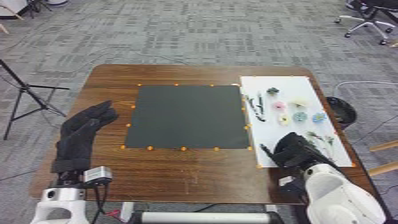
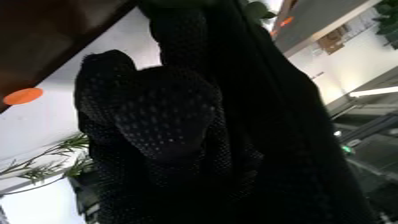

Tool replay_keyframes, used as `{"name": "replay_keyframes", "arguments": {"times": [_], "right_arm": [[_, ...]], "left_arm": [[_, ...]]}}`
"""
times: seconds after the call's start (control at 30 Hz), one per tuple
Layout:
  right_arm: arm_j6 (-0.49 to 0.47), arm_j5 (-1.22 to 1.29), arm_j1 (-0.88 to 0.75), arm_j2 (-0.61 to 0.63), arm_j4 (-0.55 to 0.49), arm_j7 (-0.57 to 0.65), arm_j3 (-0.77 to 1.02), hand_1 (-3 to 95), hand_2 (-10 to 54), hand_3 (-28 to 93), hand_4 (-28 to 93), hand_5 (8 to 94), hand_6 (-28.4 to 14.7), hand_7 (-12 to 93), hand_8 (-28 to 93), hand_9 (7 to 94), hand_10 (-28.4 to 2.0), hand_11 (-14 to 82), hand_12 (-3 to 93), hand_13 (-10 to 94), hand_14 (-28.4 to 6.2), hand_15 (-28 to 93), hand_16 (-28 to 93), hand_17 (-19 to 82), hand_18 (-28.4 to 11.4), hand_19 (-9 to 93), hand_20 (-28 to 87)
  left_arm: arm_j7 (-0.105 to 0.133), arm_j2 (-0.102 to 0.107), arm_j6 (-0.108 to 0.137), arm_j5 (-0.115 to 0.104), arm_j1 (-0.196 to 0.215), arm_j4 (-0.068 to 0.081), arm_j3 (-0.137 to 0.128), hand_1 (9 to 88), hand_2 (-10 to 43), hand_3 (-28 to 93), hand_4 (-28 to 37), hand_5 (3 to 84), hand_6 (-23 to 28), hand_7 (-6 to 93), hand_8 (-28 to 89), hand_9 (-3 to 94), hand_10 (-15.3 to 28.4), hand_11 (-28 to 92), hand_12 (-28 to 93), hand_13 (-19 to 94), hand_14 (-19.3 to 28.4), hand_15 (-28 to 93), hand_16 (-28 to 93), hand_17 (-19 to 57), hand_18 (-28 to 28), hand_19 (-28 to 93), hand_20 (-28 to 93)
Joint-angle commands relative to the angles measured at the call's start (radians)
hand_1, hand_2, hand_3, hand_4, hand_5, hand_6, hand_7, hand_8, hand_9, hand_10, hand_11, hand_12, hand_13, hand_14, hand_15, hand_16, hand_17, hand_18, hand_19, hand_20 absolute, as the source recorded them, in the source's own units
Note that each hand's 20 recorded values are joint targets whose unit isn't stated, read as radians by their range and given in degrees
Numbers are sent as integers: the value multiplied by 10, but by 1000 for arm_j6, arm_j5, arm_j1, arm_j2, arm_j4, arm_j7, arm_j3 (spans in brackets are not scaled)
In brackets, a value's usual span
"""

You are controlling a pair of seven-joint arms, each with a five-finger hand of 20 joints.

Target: Arrange flowers

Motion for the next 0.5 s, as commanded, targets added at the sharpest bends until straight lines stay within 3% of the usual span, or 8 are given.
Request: {"name": "replay_keyframes", "arguments": {"times": [0.03, 0.2, 0.33, 0.43, 0.47, 0.5], "right_arm": [[81, 77, 42, 21, -59, -31, 47, 655, -95, 522, -31, 714, -27, 259, 285, 926, -88, 131, 493, 937, 8, 507, 289, 649, -120, 629, 450], [67, -43, 35, 37, -70, -43, 41, 645, -95, 535, -30, 714, -25, 265, 285, 926, -90, 134, 493, 937, 9, 511, 289, 649, -119, 632, 450], [-29, -197, -19, 41, -99, -61, 58, 610, -95, 553, -12, 703, -19, 280, 288, 924, -84, 135, 490, 937, 8, 505, 292, 644, -118, 633, 448], [-64, -242, -67, 38, -120, -58, 69, 554, -95, 468, 31, 701, -26, 251, 281, 892, -102, 201, 398, 937, 3, 483, 313, 635, -121, 637, 433], [-76, -255, -77, 36, -123, -57, 71, 476, -95, 515, 5, 701, -34, 241, 232, 879, -114, 246, 318, 937, 2, 478, 316, 632, -123, 641, 426], [-105, -257, -85, 34, -129, -50, 75, 409, -95, 567, -21, 705, -41, 252, 81, 873, -120, 262, 283, 937, 0, 474, 319, 629, -125, 645, 418]], "left_arm": [[-5, -3, -9, 3, 5, -2, 2, 290, -94, 682, -143, 494, 35, 144, -60, 477, 131, 225, 165, 381, 171, 317, 36, 9, 154, 310, 336], [-5, -4, -4, 2, 8, -3, 3, 290, -92, 681, -142, 493, 34, 144, -60, 477, 131, 226, 166, 381, 171, 317, 36, 9, 154, 310, 336], [-6, -4, -6, 3, 10, -5, -3, 291, -92, 680, -144, 494, 35, 144, -60, 477, 131, 225, 165, 382, 172, 318, 37, 9, 154, 311, 336], [-5, -5, -4, 2, 13, -7, -6, 290, -92, 680, -143, 494, 35, 143, -60, 477, 131, 226, 165, 382, 171, 320, 37, 9, 154, 311, 336], [-5, -5, -5, 3, 14, -7, -6, 290, -92, 680, -143, 494, 35, 143, -60, 477, 131, 226, 165, 382, 171, 320, 37, 9, 154, 310, 335], [-6, -4, -6, 3, 14, -7, -6, 290, -92, 680, -143, 494, 34, 144, -60, 477, 131, 226, 165, 382, 171, 320, 37, 9, 154, 310, 335]]}}
